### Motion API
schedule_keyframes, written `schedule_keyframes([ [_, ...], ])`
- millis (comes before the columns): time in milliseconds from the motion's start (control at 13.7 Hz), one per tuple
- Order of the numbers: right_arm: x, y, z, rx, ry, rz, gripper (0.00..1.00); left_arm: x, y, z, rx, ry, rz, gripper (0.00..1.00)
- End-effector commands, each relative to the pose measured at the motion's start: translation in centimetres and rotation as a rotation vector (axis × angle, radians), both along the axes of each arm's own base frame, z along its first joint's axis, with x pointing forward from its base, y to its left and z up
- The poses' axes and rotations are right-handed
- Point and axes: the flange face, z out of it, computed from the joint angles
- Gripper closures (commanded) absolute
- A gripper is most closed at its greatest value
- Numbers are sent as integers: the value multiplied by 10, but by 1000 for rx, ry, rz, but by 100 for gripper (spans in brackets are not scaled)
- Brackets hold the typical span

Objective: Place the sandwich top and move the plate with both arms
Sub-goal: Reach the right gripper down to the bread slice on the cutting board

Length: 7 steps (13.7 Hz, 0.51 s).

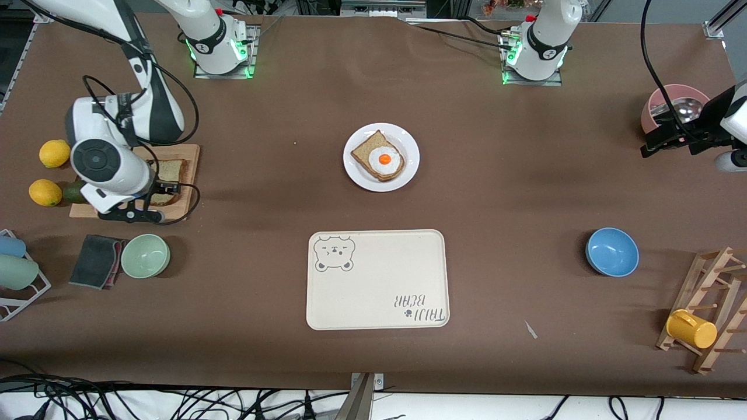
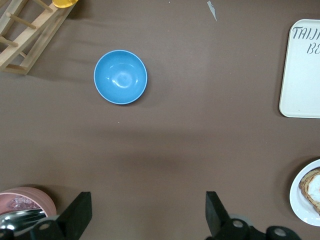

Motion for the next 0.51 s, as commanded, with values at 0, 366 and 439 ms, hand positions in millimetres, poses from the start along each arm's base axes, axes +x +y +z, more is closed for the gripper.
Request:
schedule_keyframes([
  [0, -19, 3, -24, -32, -16, 17, 42, 4, 0, 2, -6, -5, 5, 0],
  [366, -37, 3, -66, -47, 12, 12, 42, 5, 0, 2, -8, -6, 6, 0],
  [439, -40, 3, -71, -46, 12, 6, 42, 5, 0, 3, -6, -8, 5, 0],
])
